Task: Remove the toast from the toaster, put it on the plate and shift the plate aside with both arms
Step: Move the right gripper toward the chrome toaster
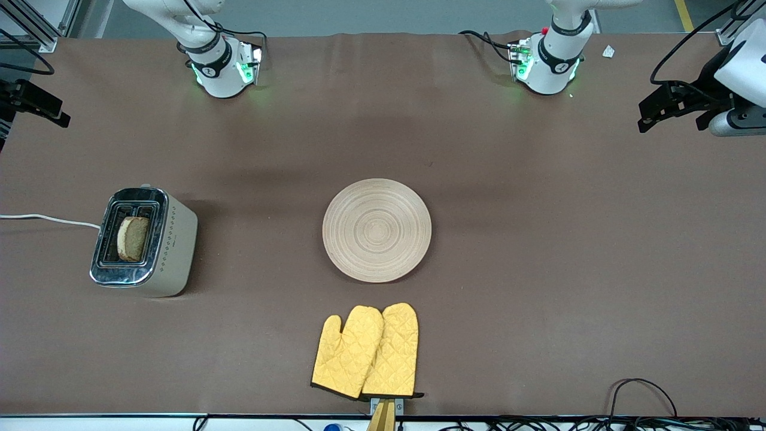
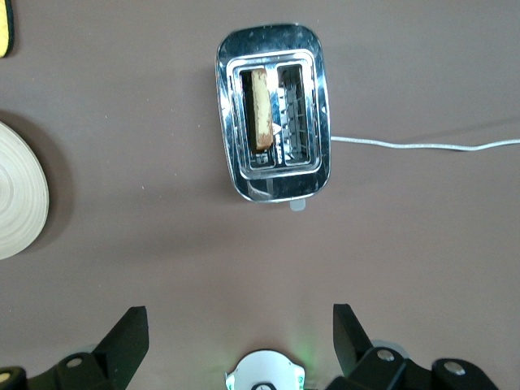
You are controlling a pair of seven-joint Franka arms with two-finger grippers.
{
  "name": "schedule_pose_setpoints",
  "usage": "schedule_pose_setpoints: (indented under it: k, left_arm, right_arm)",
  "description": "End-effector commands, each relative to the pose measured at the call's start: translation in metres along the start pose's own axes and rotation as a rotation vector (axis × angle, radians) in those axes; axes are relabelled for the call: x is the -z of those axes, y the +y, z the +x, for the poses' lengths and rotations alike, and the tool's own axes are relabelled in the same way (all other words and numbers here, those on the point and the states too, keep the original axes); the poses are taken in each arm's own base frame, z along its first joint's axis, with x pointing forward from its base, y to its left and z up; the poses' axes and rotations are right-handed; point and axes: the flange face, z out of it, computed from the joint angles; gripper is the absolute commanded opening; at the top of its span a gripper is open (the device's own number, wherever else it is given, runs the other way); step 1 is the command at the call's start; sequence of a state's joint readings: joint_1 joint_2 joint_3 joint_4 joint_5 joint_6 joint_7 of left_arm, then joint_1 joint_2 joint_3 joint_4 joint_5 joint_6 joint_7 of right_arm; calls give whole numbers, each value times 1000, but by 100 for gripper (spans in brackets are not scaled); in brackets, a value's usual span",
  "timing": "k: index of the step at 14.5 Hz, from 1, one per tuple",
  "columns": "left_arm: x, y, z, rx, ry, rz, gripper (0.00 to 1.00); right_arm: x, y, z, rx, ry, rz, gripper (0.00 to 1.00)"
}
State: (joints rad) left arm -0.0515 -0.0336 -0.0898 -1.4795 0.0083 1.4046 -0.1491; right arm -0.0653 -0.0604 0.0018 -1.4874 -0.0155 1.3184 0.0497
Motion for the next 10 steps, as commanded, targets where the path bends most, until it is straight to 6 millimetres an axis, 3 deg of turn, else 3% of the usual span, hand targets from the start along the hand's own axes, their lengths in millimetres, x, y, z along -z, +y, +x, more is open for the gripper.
schedule_pose_setpoints:
  k: [1,10]
  left_arm:
    - [5,0,5,-8,12,16,100]
    - [5,-10,9,-1,8,2,100]
  right_arm:
    - [-2,1,-6,13,-15,21,100]
    - [-4,-3,-2,22,-2,33,100]
